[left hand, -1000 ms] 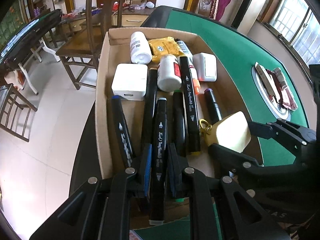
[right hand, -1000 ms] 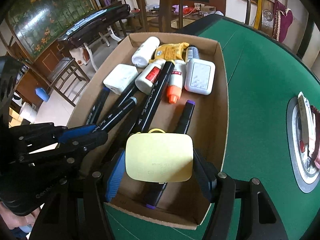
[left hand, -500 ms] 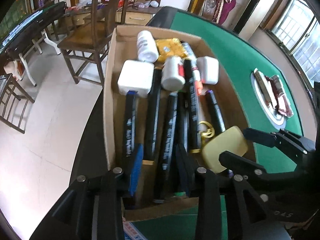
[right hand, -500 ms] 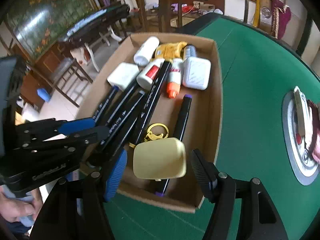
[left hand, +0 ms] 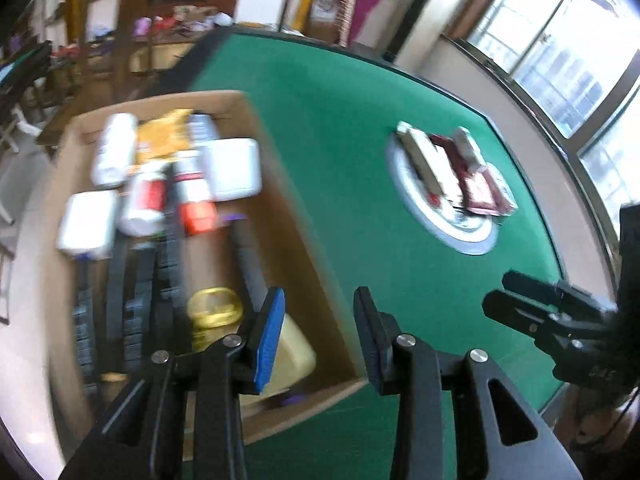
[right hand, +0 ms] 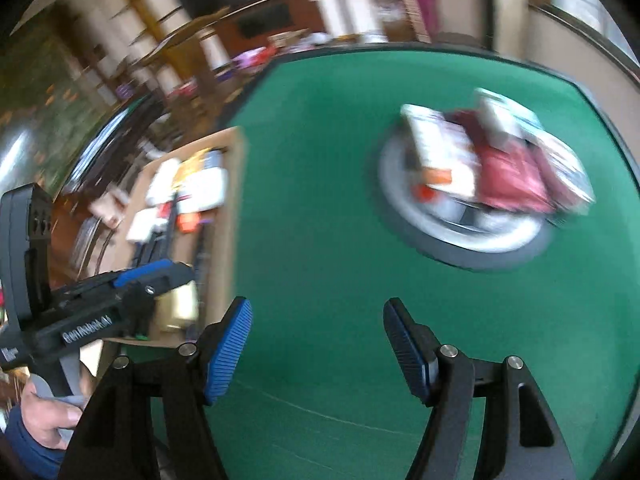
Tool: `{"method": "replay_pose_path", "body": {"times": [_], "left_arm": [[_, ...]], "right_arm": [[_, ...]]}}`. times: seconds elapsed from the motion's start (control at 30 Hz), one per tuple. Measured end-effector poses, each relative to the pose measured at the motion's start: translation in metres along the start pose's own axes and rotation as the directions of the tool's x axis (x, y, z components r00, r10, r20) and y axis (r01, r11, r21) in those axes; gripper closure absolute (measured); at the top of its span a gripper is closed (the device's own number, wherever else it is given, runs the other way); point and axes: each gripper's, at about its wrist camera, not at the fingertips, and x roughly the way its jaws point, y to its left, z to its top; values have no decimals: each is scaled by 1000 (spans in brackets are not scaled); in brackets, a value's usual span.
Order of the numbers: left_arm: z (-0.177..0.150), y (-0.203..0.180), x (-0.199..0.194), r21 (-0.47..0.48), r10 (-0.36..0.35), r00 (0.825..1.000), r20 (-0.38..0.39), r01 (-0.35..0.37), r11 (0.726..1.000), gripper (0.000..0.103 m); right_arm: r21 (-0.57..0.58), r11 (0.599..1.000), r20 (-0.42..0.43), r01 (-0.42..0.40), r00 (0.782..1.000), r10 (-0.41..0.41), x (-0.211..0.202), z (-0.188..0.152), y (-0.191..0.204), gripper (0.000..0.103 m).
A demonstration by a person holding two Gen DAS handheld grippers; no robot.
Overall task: Organize objects
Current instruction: 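Move both tools back over the round tray of items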
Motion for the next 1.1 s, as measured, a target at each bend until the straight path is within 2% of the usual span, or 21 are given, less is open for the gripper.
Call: {"method": "replay_pose_path", "body": {"times": [0.2,0.33,0.47,0.57,0.63,0.73,0.83,0.9,0.93,1.0,1.1], "left_arm": [[18,-59,41,25,-54,997,-62,56,998,68],[29,-89,68,28,-58,993,-98,61,998,68],[56,-117,98,18,-60,991,-117,63,998,67],[80,-130,120,3,-61,989,-131,62,998,60],[99,-134,138,-16,-75,986,-146,74,997,59],[124,-142,167,-43,-48,983,-175,42,998,58],[140,-152,189,-32,14,983,-183,-20,999,57],[148,-161,205,11,108,972,-207,-108,994,56],[151,-161,209,-1,122,971,-207,-125,992,56],[157,-159,215,-33,102,975,-197,-110,993,48],[164,-159,217,-26,112,977,-179,-119,993,49]], "right_arm": [[143,988,-12,50,999,-49,-21,-23,-85,30],[196,979,-26,61,998,-57,-32,-40,-131,30],[222,972,-27,73,997,-69,-44,-51,-168,30],[243,967,-22,77,997,-73,-54,-56,-190,30],[250,965,-23,80,997,-76,-59,-60,-205,30],[257,963,-26,83,997,-79,-66,-66,-221,30],[264,961,-31,84,996,-78,-72,-71,-236,30],[267,960,-31,85,996,-80,-75,-73,-243,30],[267,960,-33,83,997,-77,-77,-73,-246,30],[267,960,-29,82,997,-77,-79,-74,-250,30],[276,958,-25,77,997,-73,-81,-72,-257,30]]}}
